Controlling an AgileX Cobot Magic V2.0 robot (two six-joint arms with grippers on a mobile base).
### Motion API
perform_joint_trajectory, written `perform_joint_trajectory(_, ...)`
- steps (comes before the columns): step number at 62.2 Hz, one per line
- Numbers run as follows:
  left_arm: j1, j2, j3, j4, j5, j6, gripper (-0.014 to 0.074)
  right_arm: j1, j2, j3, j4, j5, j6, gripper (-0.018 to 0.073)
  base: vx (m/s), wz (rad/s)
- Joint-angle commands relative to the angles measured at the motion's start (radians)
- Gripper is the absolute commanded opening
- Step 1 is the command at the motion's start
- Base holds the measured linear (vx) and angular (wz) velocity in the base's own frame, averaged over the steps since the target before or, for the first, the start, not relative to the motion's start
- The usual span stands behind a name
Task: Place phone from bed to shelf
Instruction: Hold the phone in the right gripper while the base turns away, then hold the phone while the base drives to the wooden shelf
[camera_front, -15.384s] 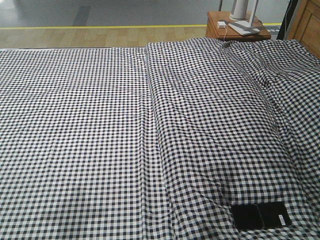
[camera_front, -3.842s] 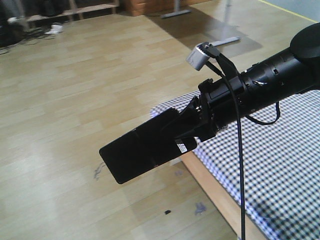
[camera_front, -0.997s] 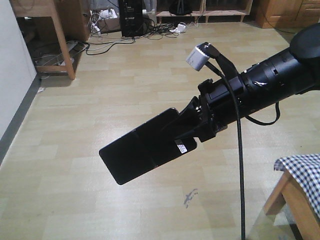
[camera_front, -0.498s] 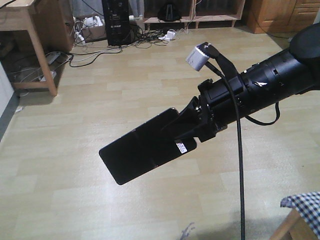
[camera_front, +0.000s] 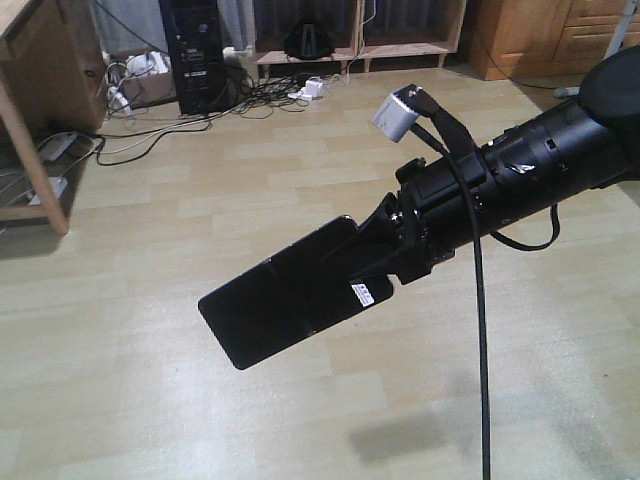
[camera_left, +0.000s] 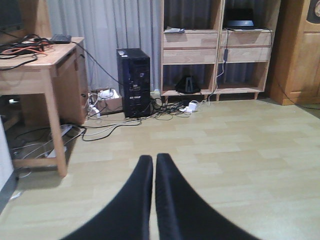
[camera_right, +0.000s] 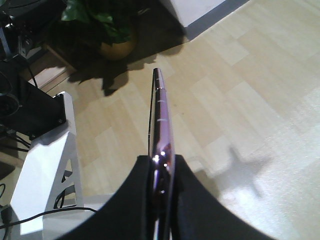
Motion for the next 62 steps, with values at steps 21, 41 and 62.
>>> perform_joint_trajectory(21,-0.004,-0.013,-0.021,-0.009,-0.072,-0.006,0.0001,-0.003,-0.046,-0.026,0.079,0.066,-0.004,-0.0002,0.39,-0.18)
perform_joint_trajectory(41,-0.004,-0.013,-0.021,-0.009,-0.072,-0.006,0.0001,-0.003,-0.046,-0.026,0.079,0.066,-0.004,-0.0002,0.40,-0.31)
perform_joint_trajectory(62,-0.004,-0.013,-0.021,-0.009,-0.072,-0.006,0.0001,-0.003,-0.046,-0.026,0.079,0.066,-0.004,-0.0002,0.42,-0.33)
